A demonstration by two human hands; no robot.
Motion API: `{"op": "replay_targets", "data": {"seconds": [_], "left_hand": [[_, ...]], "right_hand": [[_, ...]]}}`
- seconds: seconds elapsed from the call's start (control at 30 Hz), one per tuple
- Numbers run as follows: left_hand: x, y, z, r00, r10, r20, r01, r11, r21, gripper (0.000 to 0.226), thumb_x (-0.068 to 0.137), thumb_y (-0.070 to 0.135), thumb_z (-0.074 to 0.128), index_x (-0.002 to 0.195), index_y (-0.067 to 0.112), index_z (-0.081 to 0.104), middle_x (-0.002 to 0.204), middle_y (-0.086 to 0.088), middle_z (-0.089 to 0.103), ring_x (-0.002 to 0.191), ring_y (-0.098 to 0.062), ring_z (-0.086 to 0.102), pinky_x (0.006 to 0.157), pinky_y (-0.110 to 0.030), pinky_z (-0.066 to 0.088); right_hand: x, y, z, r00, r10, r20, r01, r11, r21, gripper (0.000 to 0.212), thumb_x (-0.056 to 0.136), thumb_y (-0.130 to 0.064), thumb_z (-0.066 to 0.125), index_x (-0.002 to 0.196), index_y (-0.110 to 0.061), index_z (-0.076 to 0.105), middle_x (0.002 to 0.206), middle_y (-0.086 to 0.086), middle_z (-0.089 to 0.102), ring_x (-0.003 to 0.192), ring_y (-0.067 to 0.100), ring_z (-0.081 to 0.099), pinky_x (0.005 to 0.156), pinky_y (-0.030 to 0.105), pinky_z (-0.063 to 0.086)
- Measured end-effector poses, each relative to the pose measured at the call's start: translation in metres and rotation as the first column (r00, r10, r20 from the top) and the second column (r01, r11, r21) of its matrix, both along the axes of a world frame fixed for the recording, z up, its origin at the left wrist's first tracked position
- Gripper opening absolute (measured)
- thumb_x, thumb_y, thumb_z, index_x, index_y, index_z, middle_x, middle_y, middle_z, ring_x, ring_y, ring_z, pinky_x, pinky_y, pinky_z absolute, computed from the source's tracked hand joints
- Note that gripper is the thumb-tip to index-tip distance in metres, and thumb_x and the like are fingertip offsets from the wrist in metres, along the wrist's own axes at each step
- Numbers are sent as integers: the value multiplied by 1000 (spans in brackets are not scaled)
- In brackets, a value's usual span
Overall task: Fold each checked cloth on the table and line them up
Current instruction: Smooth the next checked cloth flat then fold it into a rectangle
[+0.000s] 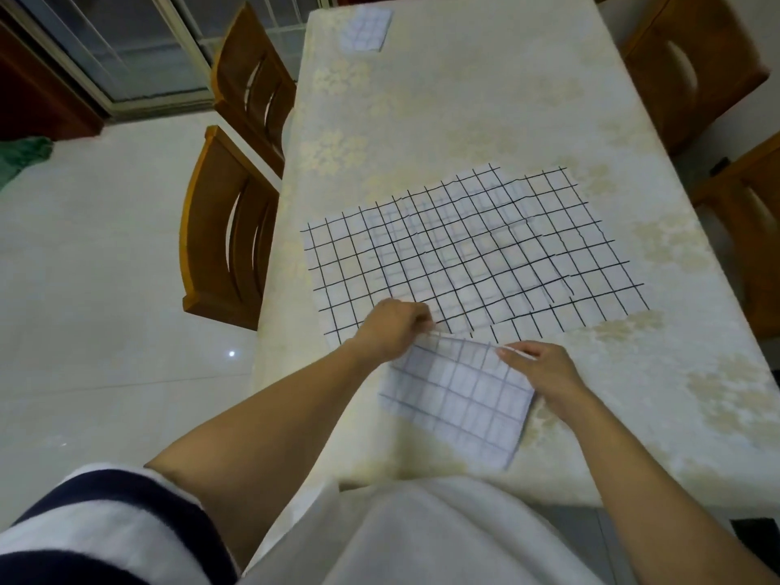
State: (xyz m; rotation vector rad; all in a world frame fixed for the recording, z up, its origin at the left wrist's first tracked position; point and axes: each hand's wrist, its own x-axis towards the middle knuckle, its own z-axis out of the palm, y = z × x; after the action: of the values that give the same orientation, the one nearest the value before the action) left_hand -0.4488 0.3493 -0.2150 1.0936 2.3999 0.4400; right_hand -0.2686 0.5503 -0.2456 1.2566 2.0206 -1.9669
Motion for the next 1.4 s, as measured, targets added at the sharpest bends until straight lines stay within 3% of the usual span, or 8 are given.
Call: {"op": "replay_targets", "data": {"seconds": [0.17, 0.43, 0.67, 0.87, 1.03, 1.1, 1.23, 1.4], "left_hand": [[-4, -22, -3, 958, 107, 267, -109, 994, -7, 23, 93, 44, 68, 103, 23, 70, 98, 8, 70, 92, -12, 64, 84, -36, 55], [2, -33, -13, 940, 264, 217, -256, 965, -65, 19, 99, 37, 62, 101, 20, 67, 101, -1, 71, 82, -14, 64, 70, -27, 51], [1, -39, -9, 831, 464, 307, -488, 873, 1, 14, 98, 29, 65, 97, 15, 67, 86, -5, 70, 65, -17, 64, 47, -25, 49], [3, -46, -15, 786, 538, 305, -563, 827, -7, 25, 99, 14, 63, 124, 17, 61, 112, -8, 66, 86, -19, 65, 62, -29, 58], [28, -37, -9, 922, 383, -64, -375, 921, 103, 69, 97, 24, 66, 155, 20, 29, 156, -5, 36, 142, -23, 35, 115, -37, 36], [45, -29, -13, 981, 193, -28, -190, 979, 75, 85, 94, 30, 69, 160, 19, 16, 165, -5, 20, 152, -23, 19, 122, -35, 20], [70, -18, -52, 990, -136, 41, 141, 969, -205, 134, 74, 57, 80, 159, 9, -12, 167, -9, -17, 154, -29, -17, 126, -50, 2], [66, -36, -47, 989, -110, 100, 136, 941, -311, 142, 72, 54, 84, 156, 13, -23, 161, -4, -35, 148, -23, -29, 117, -37, -15]], "right_hand": [[-15, 16, 5, 989, 145, 15, -146, 987, 70, 14, 84, -25, 79, 95, -17, 78, 97, -5, 75, 96, 3, 65, 84, 24, 48], [-32, 17, 9, 985, 169, 25, -171, 972, 159, 11, 87, -22, 75, 95, -15, 74, 89, -12, 68, 83, -6, 58, 66, 6, 43], [-35, 19, -8, 999, 15, 29, -22, 972, 234, 19, 85, -21, 77, 100, -9, 75, 92, 2, 72, 87, 13, 67, 76, 24, 54], [-38, 14, -8, 999, -2, 45, -11, 957, 289, 19, 86, -19, 76, 102, -10, 73, 95, 5, 72, 94, 24, 68, 75, 29, 52], [-33, -19, -5, 996, 83, -42, -7, 515, 857, 28, 92, -19, 64, 119, -11, 60, 116, 10, 60, 107, 31, 56, 91, 47, 47], [-37, -46, -6, 960, 272, -62, -78, 477, 875, 31, 94, -14, 60, 123, -8, 59, 121, 12, 61, 112, 30, 56, 95, 46, 48], [-33, -92, -37, 823, 510, 250, -451, 319, 834, 49, 100, -21, 49, 145, -3, 43, 151, 15, 44, 143, 29, 37, 120, 42, 26], [-1, -80, -63, 720, 508, 473, -606, 127, 786, 73, 103, -57, 17, 157, -11, 3, 166, 6, -3, 153, 25, -5, 122, 45, 8]]}}
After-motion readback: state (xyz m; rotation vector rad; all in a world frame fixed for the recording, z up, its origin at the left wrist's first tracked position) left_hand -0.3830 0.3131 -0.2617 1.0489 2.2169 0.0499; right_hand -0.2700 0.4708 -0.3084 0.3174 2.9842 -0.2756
